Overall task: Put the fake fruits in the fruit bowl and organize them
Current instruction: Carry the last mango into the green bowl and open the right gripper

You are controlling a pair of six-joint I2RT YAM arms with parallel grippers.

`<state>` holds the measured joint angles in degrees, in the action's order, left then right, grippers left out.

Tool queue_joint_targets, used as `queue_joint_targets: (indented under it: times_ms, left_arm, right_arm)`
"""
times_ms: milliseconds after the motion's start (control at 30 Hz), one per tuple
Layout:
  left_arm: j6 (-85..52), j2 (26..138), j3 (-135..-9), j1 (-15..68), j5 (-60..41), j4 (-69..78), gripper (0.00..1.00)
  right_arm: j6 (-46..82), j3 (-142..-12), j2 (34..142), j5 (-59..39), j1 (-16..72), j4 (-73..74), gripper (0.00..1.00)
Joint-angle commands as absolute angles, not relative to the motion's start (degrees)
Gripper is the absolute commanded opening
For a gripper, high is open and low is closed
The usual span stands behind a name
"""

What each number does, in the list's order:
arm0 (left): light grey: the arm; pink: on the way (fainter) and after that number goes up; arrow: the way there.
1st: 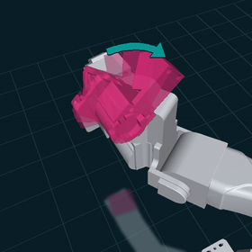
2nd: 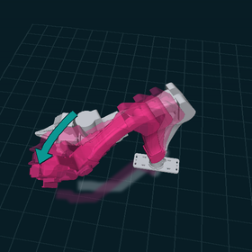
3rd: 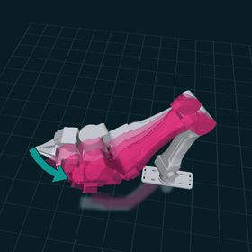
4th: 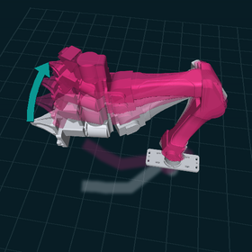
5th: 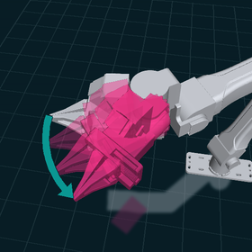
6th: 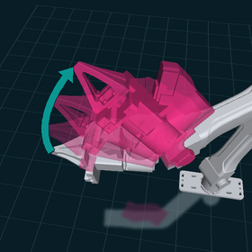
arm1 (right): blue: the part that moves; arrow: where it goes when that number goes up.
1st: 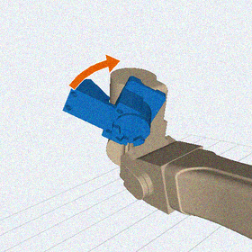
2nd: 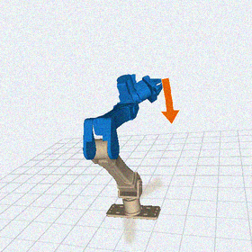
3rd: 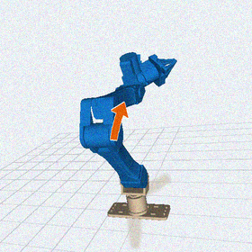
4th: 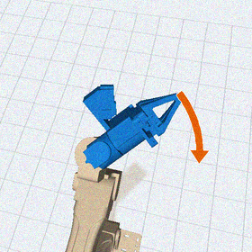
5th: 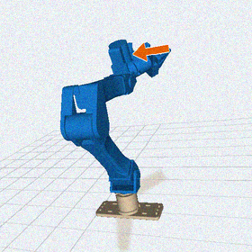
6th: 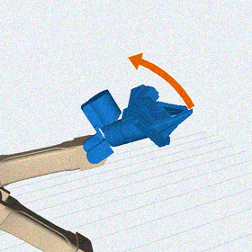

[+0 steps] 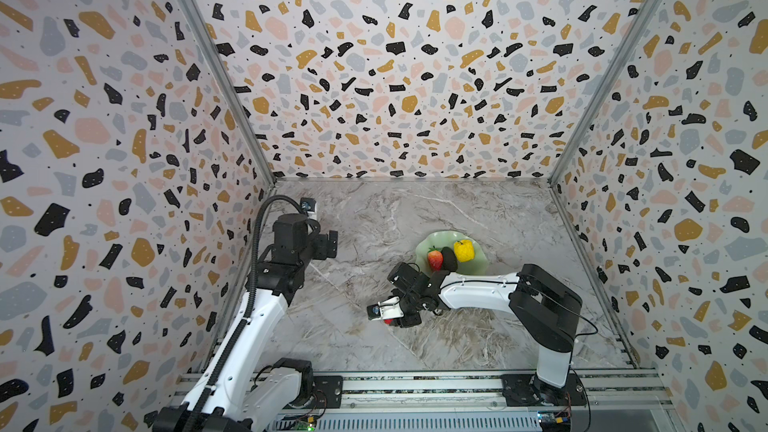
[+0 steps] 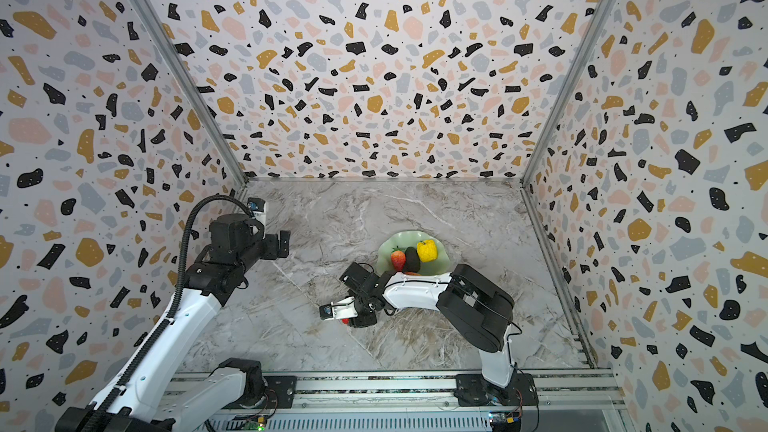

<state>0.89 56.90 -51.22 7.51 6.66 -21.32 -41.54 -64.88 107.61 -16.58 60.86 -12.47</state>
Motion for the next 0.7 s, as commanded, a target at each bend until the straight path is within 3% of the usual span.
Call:
queue_joint_targets:
  times_ms: [0, 67, 300, 667]
  left_arm:
    - [1.65, 55.83, -50.63, 7.24, 6.86, -19.70, 0.99]
    - [1.63, 55.77, -50.62, 7.22, 6.86, -19.69, 1.00]
    - [1.58, 55.46, -50.54, 7.23, 6.77, -19.64, 1.00]
    - [1.50, 55.99, -50.71, 7.21, 6.25, -19.60, 1.00]
  right_arm:
    - [-40.50, -66.62, 105.08, -15.15, 60.36, -14.44, 0.32]
    - [-39.40, -66.53, 103.40, -14.95, 59.22, -14.50, 0.24]
    - [-30.75, -61.55, 90.77, -17.76, 49.08, -10.16, 0.23]
    - [-14.56, -54.18, 79.22, -2.86, 34.27, -9.59, 0.21]
